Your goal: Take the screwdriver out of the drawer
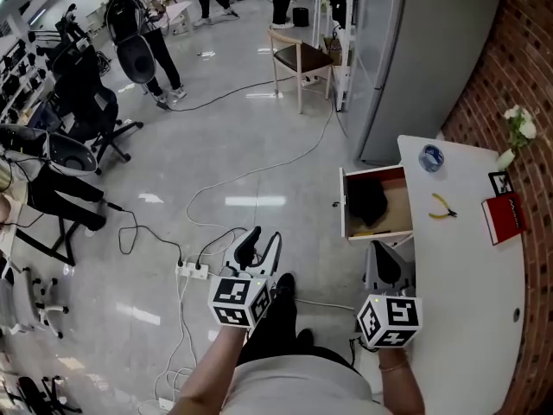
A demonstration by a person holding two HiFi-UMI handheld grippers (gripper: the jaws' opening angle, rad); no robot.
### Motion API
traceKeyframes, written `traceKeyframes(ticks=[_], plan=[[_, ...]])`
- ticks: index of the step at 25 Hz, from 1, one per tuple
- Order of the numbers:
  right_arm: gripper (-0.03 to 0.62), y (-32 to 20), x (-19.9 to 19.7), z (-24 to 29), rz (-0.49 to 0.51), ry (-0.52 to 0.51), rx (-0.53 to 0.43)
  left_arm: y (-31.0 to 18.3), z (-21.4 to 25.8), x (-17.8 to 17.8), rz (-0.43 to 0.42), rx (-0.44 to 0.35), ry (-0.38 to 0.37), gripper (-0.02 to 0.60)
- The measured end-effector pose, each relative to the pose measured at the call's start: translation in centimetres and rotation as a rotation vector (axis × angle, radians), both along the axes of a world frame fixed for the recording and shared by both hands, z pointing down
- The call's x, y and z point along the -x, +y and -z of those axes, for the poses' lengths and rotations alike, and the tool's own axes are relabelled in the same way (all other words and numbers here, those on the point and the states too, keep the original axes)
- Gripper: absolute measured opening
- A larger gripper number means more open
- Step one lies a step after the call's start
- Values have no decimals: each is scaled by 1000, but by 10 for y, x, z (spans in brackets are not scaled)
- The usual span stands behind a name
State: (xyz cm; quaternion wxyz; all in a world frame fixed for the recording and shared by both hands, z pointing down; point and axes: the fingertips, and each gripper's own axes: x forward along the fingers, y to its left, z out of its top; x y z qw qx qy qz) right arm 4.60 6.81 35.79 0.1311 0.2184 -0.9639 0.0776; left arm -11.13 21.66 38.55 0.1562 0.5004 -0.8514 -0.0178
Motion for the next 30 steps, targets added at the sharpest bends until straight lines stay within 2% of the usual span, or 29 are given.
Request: traceKeyframes(ticks=[10,16,22,30], plan=[[3,-48,88,0,-89,38,-14,-51,-4,109,-57,3,25,161],[3,-76,115,7,-182,35,-25,-89,-9,151,-121,8,37,160],[3,-91,116,7,-289,48,-36,-125,-21,165,-219,15,57,160],[2,-135,75,2,-464,70,-22,-187,-32,148,-337,59,65,158]])
